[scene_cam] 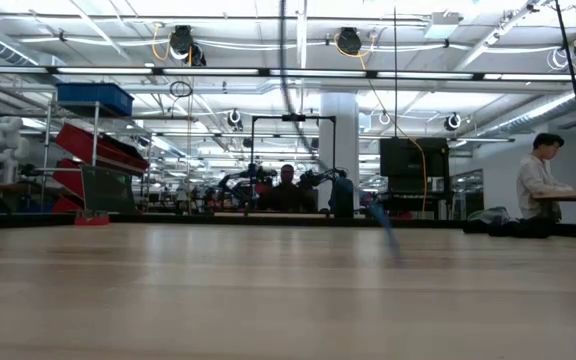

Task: Coil cords
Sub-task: Coil the green wire onto a spool

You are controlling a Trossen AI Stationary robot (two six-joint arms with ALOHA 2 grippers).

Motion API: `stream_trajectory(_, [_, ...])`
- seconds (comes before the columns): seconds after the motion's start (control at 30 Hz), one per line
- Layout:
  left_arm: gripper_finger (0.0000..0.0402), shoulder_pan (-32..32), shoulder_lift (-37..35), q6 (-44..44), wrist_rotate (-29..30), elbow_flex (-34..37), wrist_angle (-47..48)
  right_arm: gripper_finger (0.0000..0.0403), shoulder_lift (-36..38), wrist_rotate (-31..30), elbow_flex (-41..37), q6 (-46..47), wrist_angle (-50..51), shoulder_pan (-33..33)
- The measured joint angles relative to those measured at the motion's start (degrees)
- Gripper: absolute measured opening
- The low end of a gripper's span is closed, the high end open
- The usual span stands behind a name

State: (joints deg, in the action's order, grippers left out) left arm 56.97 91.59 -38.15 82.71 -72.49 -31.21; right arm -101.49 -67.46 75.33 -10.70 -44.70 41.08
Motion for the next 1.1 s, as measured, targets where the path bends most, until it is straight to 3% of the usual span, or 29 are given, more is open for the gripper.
stream_trajectory(0.17, [0.0006, 0.0, 0.0, 4.7, 0.0, 0.0, 4.8, 0.0000, 0.0, 5.0, 0.0, -5.9, -7.0, 2.1])
stream_trajectory(0.47, [0.0006, -3.0, 1.1, 6.4, 0.6, 0.0, 6.5, 0.0000, 0.0, 13.8, 0.0, -1.5, -6.7, 2.3])
stream_trajectory(1.1, [0.0006, -10.1, 4.5, 6.4, -0.1, 0.0, 6.3, 0.0000, -0.9, 14.0, 0.0, 1.4, -6.0, 0.5])
